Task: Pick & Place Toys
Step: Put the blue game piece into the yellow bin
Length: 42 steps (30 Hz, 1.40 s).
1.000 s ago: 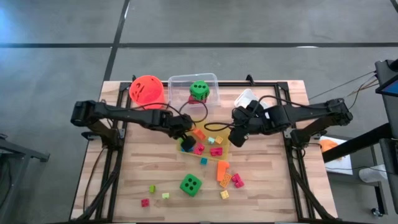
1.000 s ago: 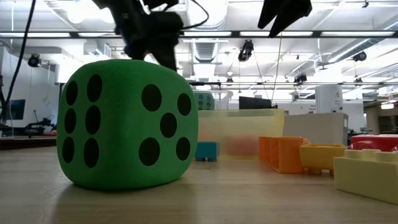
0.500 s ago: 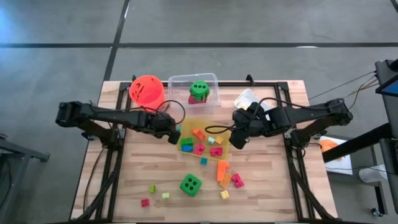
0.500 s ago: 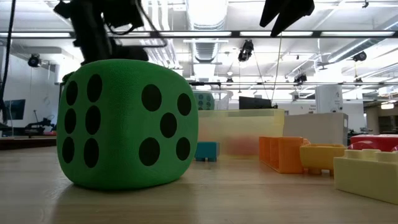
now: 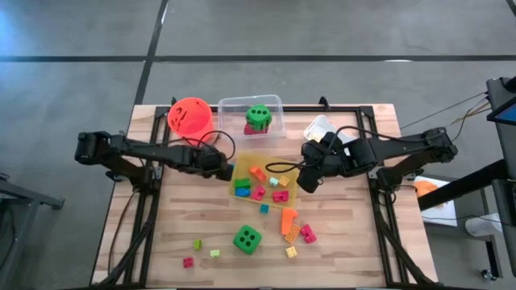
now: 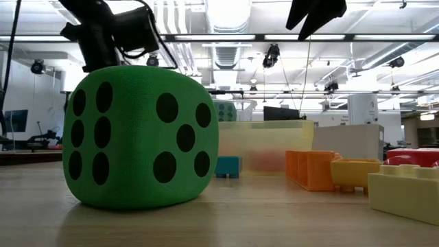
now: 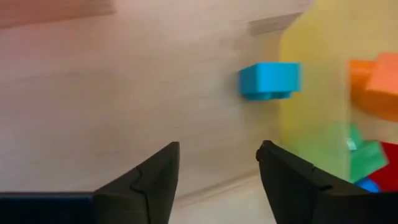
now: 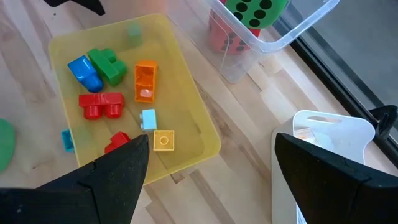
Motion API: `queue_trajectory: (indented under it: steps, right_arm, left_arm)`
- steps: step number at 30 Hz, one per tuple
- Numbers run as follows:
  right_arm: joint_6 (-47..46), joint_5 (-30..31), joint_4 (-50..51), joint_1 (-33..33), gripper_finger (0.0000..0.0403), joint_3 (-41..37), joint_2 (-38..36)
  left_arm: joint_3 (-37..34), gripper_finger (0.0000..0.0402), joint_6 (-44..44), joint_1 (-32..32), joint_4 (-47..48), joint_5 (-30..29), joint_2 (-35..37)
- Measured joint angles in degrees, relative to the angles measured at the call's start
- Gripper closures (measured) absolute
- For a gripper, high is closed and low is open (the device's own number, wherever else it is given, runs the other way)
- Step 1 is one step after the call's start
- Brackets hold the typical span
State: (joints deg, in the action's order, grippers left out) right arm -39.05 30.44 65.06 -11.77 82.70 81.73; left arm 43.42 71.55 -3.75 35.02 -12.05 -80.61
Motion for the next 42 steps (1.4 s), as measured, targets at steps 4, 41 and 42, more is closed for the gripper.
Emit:
queue_trajectory:
  steps: [4,41,42]
  right_arm:
    - [0.0,0.0,0.0,0.0,0.0060,0.0,0.0]
    - [0.0,0.0,0.5,0.0,0.0060,0.0,0.0]
    - [0.0,0.0,0.5,0.0,0.0060,0.0,0.0]
  left_arm:
    - [0.0,0.0193,-1.0,0.0,-2.9,0.0,-0.3]
    - [5.2,0.0193,-5.7,2.6,-9.6,-8.0,-8.9]
    - [5.2,0.0193,-5.8,2.6,-9.6,-8.5,-8.9]
